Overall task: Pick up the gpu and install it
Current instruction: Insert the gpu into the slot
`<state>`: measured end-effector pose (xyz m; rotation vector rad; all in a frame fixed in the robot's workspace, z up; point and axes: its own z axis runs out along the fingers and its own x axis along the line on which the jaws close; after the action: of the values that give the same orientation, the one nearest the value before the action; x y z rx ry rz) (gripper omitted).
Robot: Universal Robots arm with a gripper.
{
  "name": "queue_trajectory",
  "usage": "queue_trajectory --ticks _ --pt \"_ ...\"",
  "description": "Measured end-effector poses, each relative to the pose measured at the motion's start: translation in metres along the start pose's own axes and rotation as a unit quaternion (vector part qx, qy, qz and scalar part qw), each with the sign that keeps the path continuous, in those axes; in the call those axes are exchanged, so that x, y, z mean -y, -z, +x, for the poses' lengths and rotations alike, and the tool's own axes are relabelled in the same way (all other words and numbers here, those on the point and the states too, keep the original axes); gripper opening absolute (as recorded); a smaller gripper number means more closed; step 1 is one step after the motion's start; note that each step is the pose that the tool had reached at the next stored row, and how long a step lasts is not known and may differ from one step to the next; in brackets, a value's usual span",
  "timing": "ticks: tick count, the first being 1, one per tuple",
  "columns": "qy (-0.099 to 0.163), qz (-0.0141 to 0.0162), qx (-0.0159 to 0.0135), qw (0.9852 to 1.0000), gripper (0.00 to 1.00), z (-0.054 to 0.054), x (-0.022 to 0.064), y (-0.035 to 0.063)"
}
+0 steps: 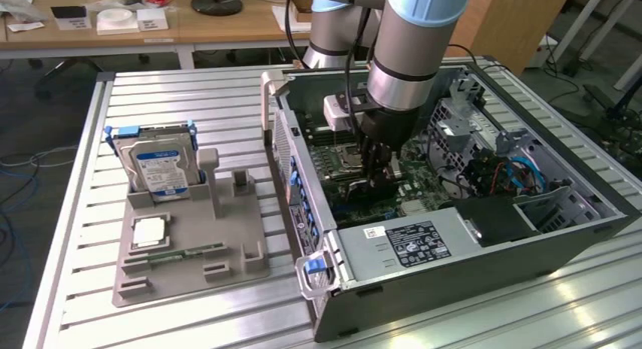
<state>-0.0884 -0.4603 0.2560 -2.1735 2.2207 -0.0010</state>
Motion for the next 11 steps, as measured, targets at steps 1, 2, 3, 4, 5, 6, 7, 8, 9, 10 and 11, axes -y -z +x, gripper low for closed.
queue_trajectory --ticks 1,2,3,4,5,6,7,8,9,10,11 --pt "0.000 0.0000 -0.0001 1.0000 0.27 0.0000 0.0000 0.0000" --pt "0.000 0.0000 -0.0001 1.0000 0.34 0.0000 0.0000 0.0000" --pt "0.000 0.0000 -0.0001 1.0000 0.34 0.0000 0.0000 0.0000" --pt "0.000 0.0000 -0.0002 1.0000 0.34 0.0000 0.0000 0.0001" --pt "0.000 0.0000 -0.0002 1.0000 0.34 -0.0004 -0.0001 0.0001" --pt "-0.001 0.0000 -0.0002 1.0000 0.34 -0.0008 0.0000 0.0001" --pt "-0.001 0.0000 -0.0001 1.0000 0.34 -0.0009 0.0000 0.0001" --pt "-0.002 0.0000 -0.0001 1.0000 0.34 -0.0009 0.0000 0.0001" --pt "-0.002 0.0000 0.0000 1.0000 0.34 -0.0009 0.0000 0.0001" --pt "-0.002 0.0000 0.0000 1.0000 0.34 -0.0011 0.0000 0.0001" --pt "-0.002 0.0000 0.0001 1.0000 0.34 -0.0014 0.0000 0.0001"
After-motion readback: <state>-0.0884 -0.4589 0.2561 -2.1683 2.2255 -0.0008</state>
